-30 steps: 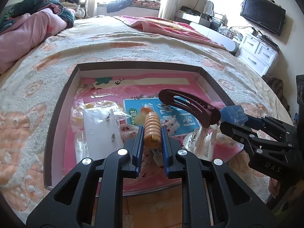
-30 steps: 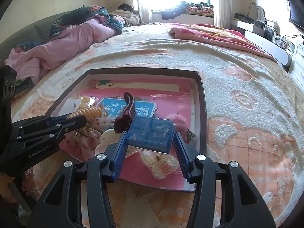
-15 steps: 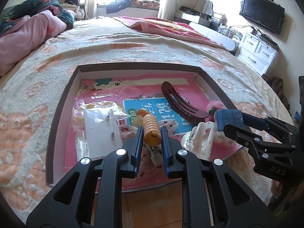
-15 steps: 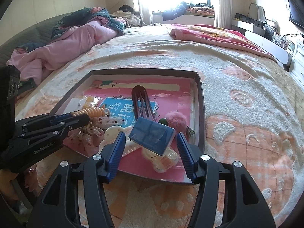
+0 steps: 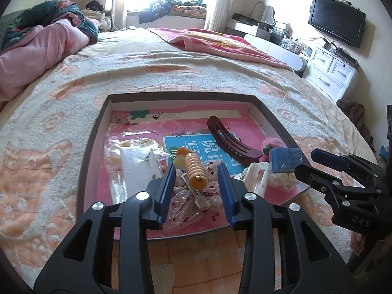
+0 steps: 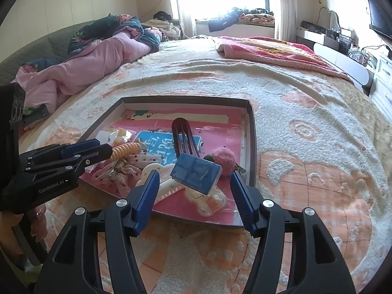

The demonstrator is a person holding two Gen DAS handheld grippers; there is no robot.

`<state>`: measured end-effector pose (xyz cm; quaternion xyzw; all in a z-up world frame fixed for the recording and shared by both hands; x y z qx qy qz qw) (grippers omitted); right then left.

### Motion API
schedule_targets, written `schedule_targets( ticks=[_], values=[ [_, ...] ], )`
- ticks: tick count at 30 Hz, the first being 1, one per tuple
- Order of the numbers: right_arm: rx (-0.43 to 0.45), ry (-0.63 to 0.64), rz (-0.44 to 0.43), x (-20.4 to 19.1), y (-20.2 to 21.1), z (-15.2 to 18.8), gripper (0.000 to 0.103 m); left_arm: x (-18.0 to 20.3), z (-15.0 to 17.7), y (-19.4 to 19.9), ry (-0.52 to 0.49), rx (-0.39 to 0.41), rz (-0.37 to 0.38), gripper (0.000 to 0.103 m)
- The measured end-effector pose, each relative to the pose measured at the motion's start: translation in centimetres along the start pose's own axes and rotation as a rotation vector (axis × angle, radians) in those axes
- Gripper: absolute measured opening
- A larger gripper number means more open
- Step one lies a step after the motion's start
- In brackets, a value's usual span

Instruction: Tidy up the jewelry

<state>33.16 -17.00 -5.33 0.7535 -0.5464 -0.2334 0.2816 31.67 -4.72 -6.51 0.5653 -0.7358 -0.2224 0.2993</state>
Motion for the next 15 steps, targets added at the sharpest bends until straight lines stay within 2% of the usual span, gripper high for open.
schedule_targets(
  ticks=[10,12,15],
  values=[
    [0.03,-0.002,0.0,-0.6,2.7,0.4,0.065,-0.5,-0.1,3.0,0.015,0.04,-0.01,0.051],
    [0.04,-0.001,-0.001,-0.8,3.4,0.5,0.069,-0.5,0.0,3.6,0.017,0.047,-0.014,0.058],
    [0.057,0.001,-0.002,-1.2,4.5,0.8,0.076,-0.6,0.4,4.6,0.015,0.059,-0.019,0.063]
  ],
)
Point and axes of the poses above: each gripper's, at about its wrist camera, not at the fingertips, and y roughly against the way its jaws point, x to its right, z to its underside, the point moved 6 cm from there along -y, roughly the way its jaws point, and after that the axes turned 2 degrees about y, right-handed, at the moved point
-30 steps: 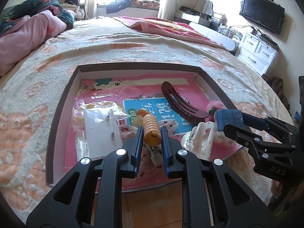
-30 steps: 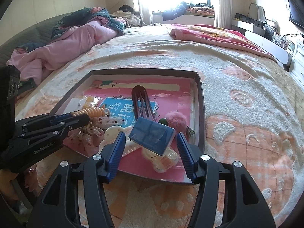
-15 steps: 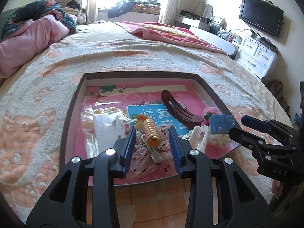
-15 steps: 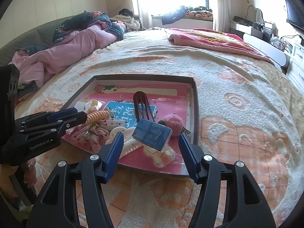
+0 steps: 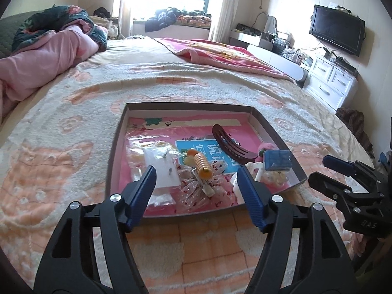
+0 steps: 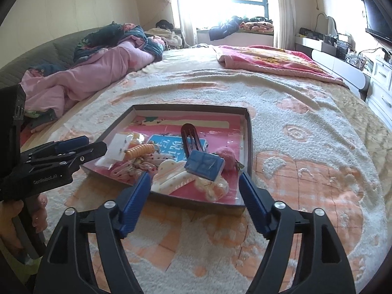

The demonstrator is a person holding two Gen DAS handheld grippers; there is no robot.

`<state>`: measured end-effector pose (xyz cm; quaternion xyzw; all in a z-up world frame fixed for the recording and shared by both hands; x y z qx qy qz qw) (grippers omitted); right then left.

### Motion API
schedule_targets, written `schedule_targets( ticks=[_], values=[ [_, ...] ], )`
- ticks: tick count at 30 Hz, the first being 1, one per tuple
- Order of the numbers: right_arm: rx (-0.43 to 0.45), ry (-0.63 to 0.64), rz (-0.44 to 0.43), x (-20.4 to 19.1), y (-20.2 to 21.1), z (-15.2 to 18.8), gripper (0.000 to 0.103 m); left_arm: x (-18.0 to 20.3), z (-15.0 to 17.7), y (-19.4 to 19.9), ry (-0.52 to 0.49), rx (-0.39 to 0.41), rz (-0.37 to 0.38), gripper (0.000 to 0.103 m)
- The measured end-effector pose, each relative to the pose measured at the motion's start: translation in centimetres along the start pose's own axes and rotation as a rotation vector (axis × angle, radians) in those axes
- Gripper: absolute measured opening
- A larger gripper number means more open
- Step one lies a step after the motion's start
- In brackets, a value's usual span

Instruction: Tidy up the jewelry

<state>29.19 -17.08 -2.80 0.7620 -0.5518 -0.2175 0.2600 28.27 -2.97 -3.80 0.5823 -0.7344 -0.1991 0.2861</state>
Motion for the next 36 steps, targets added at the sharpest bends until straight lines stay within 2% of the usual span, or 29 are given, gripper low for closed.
schedule_targets(
  ticks=[7,9,12,25,36],
  values=[
    [0.034,0.012,-0.001,-1.1,2.4,0.4,0.091,-0.7,0.7,2.3,0.017,0.024,-0.004,0.077],
    [0.055,0.011,0.002,-1.4,3.3,0.5,0.096,-0.6,0.8,2.7,0.02,0.029,-0.001,0.084],
    [0.072,0.002,-0.005,-1.6,4.2,0.6,0.097,-0.6,1.0,3.8,0.022,0.045,-0.007,0.092],
    [0.104,-0.023,0.002,-1.8,6.7,2.6,0.097,0.5,2.2,7.7,-0.012,0.122,0.0,0.092],
    [0.154,-0.02,0.061,-1.8,7.9,4.8,0.097,0.8,5.5,8.5,-0.025,0.122,-0.026,0.092]
  ],
)
Point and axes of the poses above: each gripper's, at about its wrist camera, not at the fingertips, and y roughly against the way its jaws point, x to its right, z to its underside, the point moved 6 cm from there along -y, roughly the way its jaws point, and after that the axes turned 2 degrees about y, right-handed, at the moved point
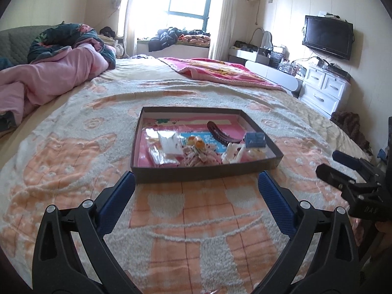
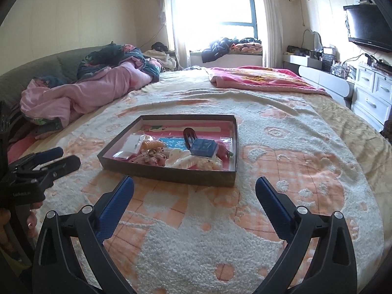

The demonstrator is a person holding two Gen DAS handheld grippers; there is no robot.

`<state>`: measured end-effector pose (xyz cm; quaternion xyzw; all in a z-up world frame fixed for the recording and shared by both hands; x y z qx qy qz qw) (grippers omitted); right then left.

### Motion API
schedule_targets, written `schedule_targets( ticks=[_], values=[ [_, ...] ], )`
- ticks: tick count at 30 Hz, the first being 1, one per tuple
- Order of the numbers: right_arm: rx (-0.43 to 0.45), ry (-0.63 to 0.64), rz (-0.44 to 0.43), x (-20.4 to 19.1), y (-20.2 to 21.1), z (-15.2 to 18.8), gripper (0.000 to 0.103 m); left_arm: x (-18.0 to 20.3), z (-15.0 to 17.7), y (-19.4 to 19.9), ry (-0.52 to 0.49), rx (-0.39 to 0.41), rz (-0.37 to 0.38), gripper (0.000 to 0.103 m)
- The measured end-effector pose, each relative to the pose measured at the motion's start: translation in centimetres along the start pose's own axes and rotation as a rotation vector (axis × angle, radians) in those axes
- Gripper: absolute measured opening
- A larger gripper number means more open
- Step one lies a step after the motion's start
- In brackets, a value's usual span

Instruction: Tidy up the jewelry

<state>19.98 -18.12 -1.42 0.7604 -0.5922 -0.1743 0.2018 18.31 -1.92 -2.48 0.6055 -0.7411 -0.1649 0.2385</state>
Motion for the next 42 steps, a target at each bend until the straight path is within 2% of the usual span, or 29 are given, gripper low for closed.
schedule_targets(
  ticks=[12,24,33,42],
  values=[
    [0.086,-0.019,0.031,-0.5,1.7,1.4,0.097,-1.0,2.5,0.5,0.037,0.011,-0.044,0.092],
    [0.136,-0.016,0.053,-1.5,2.3,3.3,0.097,-1.2,3.3,1.0,0.027,0.054,-0.065,0.092],
    [0.258,0.046,0.074,-2.3,2.6,3.7,0.097,-1.4,3.5,1.2,0.01,0.089,-0.075,0.092],
    [0.226,0.06,0.07,-2.8,1.2,4.4,0.097,-1.5,3.6,1.2,-0.003,0.121,-0.077,0.092]
  ],
)
Point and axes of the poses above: each gripper's, at about its wrist camera, not at the fingertips, and y roughly against the way its jaws point, x to its right, z to its underside, the point moved 6 cm from there along -y, roughly the way its jaws point, and after that the axes turned 2 degrees about y, right-handed, at the moved point
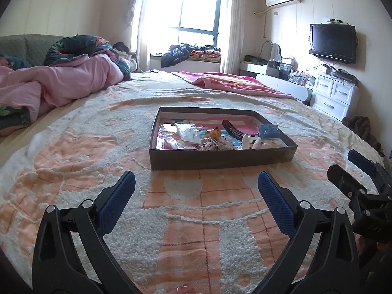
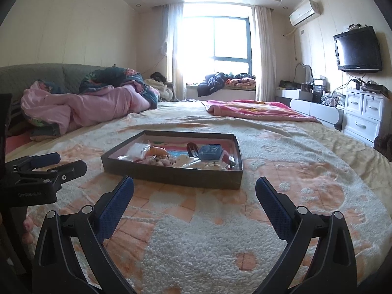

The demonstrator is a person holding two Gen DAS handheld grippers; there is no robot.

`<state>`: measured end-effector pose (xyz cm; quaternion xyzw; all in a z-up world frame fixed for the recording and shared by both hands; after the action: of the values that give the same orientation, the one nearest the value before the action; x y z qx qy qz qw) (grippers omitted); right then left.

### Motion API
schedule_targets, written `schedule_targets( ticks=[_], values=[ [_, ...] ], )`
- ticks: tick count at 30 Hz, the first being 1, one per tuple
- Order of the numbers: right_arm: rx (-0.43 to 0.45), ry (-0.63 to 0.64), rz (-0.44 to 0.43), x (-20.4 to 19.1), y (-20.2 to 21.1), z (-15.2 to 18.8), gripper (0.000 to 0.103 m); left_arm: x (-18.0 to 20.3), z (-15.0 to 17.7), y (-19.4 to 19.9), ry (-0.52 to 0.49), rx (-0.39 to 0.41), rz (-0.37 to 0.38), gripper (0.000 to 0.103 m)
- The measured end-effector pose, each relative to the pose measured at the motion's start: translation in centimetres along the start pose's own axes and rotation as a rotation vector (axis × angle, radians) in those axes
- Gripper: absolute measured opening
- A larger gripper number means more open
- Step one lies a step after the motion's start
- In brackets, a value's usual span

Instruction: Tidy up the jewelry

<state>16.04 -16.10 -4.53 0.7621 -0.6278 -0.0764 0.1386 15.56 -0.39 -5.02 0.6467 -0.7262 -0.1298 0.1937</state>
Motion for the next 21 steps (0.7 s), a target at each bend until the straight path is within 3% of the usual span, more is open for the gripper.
schedule_targets(
  ticks=[21],
  values=[
    [0.0,-0.028,0.026,0.65,-0.07,-0.09,0.097,-0.04,-0.11,0.0,0.0,0.002,-0.012,0.092]
  ],
)
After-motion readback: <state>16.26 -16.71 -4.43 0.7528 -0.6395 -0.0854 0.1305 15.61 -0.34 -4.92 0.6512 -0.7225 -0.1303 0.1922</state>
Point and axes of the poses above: each gripper's, at about its wrist camera, not at the fingertips, and y roughly against the way its jaws point, x to its right, z to its underside, the point moved 6 cm from there along -y, roughly the way its jaws point, and after that the axes turned 2 degrees about y, right-handed, at the moved point
